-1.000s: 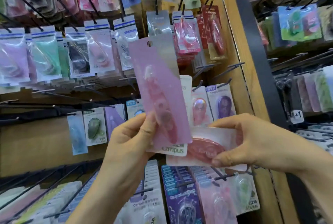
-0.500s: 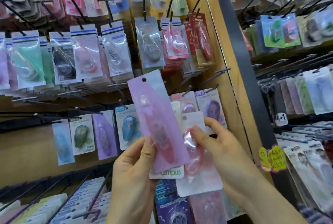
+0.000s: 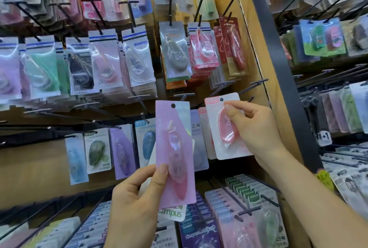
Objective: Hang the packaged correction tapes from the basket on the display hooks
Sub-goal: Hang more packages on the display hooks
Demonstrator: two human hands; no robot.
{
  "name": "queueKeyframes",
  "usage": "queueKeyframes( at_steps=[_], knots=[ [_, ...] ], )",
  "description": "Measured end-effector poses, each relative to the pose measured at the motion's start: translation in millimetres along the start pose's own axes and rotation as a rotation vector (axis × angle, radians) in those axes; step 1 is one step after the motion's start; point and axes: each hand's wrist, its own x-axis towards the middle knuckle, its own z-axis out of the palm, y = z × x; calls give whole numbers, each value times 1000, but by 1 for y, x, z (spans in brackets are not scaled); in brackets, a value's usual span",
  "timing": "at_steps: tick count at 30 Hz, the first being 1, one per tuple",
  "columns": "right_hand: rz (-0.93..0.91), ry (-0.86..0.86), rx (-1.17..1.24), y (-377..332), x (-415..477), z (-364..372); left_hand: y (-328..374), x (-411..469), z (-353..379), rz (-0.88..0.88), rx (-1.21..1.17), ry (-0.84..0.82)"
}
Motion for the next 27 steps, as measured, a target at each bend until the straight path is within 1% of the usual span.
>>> queueKeyframes(
  at_steps=[3, 6, 8, 10, 14, 16, 20, 24, 25, 27],
  knots=[
    [43, 9, -54, -1, 1, 1, -2, 3, -4, 34, 59, -32],
    [81, -67, -128, 4, 2, 3, -5, 7, -9, 59, 128, -66],
    [114, -121, -252, 9, 3, 8, -6, 9, -11, 60, 147, -80],
    [115, -121, -389, 15, 5, 16, -7, 11, -14, 63, 158, -89],
    [38, -116, -698, 17, 8, 31, -11, 13, -19, 53, 171, -102],
    [3, -108, -785, 17, 7, 34, -12, 12, -19, 33, 160, -107],
    [-56, -82, -843, 28, -1, 34, -12, 7, -19, 12, 131, -112],
    [-48, -76, -757, 32, -14, 29, -11, 1, -18, 5, 92, -145],
    [-69, -42, -729, 29, -19, 26, -10, 0, -17, 7, 69, -148],
    [-183, 72, -647, 18, -34, 17, -8, -4, -16, 2, 19, -156]
  ],
)
